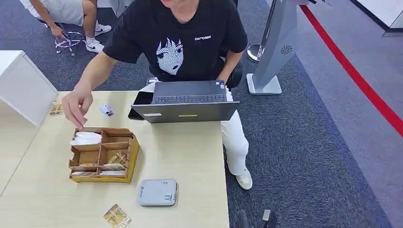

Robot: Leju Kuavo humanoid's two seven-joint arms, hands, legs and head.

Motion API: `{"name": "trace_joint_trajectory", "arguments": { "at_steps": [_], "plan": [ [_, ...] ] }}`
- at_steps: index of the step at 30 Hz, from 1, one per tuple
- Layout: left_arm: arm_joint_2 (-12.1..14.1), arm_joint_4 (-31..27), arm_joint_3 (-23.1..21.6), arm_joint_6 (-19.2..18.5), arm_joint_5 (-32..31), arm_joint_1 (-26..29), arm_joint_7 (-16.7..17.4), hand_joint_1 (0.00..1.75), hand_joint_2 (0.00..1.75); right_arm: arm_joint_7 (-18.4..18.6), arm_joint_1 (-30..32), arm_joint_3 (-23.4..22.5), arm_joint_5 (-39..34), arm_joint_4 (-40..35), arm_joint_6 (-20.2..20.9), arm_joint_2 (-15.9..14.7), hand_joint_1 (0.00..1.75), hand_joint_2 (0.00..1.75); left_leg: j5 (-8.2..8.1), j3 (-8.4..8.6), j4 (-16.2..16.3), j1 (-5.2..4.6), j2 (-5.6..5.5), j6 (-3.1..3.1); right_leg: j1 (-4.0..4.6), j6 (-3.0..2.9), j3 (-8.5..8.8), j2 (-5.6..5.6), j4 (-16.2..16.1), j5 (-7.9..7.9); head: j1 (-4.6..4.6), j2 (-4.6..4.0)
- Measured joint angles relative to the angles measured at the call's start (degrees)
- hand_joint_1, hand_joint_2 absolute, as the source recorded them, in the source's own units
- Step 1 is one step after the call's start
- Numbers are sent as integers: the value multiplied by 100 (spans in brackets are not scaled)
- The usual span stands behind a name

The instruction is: Pass the card to the sensor for recognition and then transmit it.

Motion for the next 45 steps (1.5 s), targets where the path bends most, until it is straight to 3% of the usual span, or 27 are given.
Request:
{"name": "trace_joint_trajectory", "arguments": {
  "at_steps": [10, 22, 23, 24, 25, 26, 27, 28, 30, 31, 32, 34, 35, 36, 38, 40, 41, 42, 45],
  "plan": [
    [407, -443, 1421, -817, -11, -400, -103, 0, 175, -35, -86, 20, 389, 39, -352, 31, 0, 175, 2, 0, 0, 3, 0, -2, 3, 0, -1, 0, 2, 0, 2, 0],
    [500, -697, 1490, -948, -103, -476, -116, 0, 175, -37, -108, 22, 474, 46, -419, 33, 0, 175, 4, -6, 0, 4, -6, -4, 4, -4, -1, -7, 2, 3, 0, 0],
    [424, -964, 1473, -733, -19, -427, -116, 0, 175, -72, -108, 11, 457, 46, -457, 33, 0, 175, 4, -11, -1, 5, -4, -4, 6, -4, 1, -5, 4, 3, 0, 0],
    [251, -1496, 1361, -287, 191, -225, -116, 0, 175, -96, -104, -30, 456, 42, -502, 33, 0, 175, 1, -4, 0, 12, 8, -4, 13, -6, 1, 11, 5, 4, 2, 0],
    [139, -2143, 1152, 330, 291, 211, -116, 0, 175, -96, -89, -83, 501, 28, -520, 31, 0, 175, -18, 25, 7, 23, 47, -26, 18, -11, -16, 50, -1, 7, 7, -2],
    [21, -3051, 748, 1464, 65, 717, -116, 0, 175, -94, -74, -173, 595, 31, -509, 24, 0, 175, -37, 36, 24, 27, 104, -19, 22, -11, -57, 108, -7, 7, 7, -2],
    [-77, -3748, 302, 2737, -149, 1130, -116, 0, 0, -92, -58, -249, 680, 39, -498, 4, 0, 175, -41, 43, 42, 23, 124, -16, 18, -9, -84, 125, -14, 10, 4, 0],
    [-153, -4305, -283, 4196, -338, 1390, -118, 0, 0, -79, -54, -319, 767, 48, -494, -7, 0, 175, -37, 30, 39, 13, 115, -7, 11, 1, -80, 118, -14, 8, 4, 0],
    [-262, -4968, -1754, 6275, -580, 1680, -129, 0, 0, -68, -76, -404, 933, 46, -555, 0, 0, 175, -29, -1, 26, 3, 55, 6, 3, 16, -56, 54, -12, -1, -13, 0],
    [-284, -5176, -2666, 6927, -700, 1801, -129, 0, 175, -70, -95, -450, 1008, 44, -623, 4, 0, 175, -23, -7, 22, 4, 40, 12, 5, 17, -41, 34, -11, -1, -11, 0],
    [-297, -5315, -3357, 7270, -914, 1876, -131, 0, 175, -94, -111, -494, 1114, 44, -764, 7, 0, 175, -17, -10, 22, 5, 32, 20, 5, 18, -29, 21, -11, 2, 0, 0],
    [-183, -5317, -4179, 7015, -1514, 1944, -87, 0, 175, -87, -144, -558, 1353, 41, -1056, 9, 0, 175, -7, -5, 23, 4, 31, 18, 4, 11, -31, 20, -11, 17, 13, 0],
    [-10, -5225, -4526, 6923, -2236, 1887, 218, 0, 175, 34, -171, -586, 1566, 37, -1125, 9, 0, 175, 2, -5, 25, 2, 33, 15, 2, 22, -47, 23, -12, 29, 15, 0],
    [207, -4964, -4866, 7061, -3141, 1630, 722, 0, 175, 228, -219, -586, 1789, 26, -1163, 13, 0, 175, 27, -23, 26, 1, 26, 22, 1, 18, -59, 16, -11, 41, 11, 0],
    [608, -4289, -5334, 7211, -5556, 945, 2079, 0, 175, 481, -366, -584, 2136, 9, -1274, 66, 0, 175, 63, -59, 24, 9, -23, 13, 7, 19, -73, -28, -6, 55, 11, 0],
    [1024, -3627, -5728, 7339, -8114, 407, 2675, 0, 175, 609, -521, -584, 2336, -17, -1363, 142, 0, 175, 76, -67, 20, 10, -21, -2, 9, 0, -90, -24, 6, 76, -2, -2],
    [1172, -3355, -5850, 7445, -8870, 177, 2785, 0, 175, 645, -570, -584, 2374, -20, -1379, 153, 0, 175, 87, -72, 20, 11, -16, -1, 9, 2, -91, -17, 9, 88, -9, 0],
    [1303, -3052, -6005, 7557, -9220, -1, 2864, 0, 175, 691, -604, -584, 2424, -20, -1379, 177, 0, 175, 97, -80, 21, 11, -12, -7, 9, -1, -99, -9, 11, 95, 0, -2],
    [1584, -2393, -6341, 7910, -9158, -431, 3226, 0, 175, 767, -635, -588, 2548, -20, -1372, 194, 0, 175, 102, -94, 22, 11, 2, -1, 8, 6, -111, 9, 11, 109, -2, -2]
  ]
}}
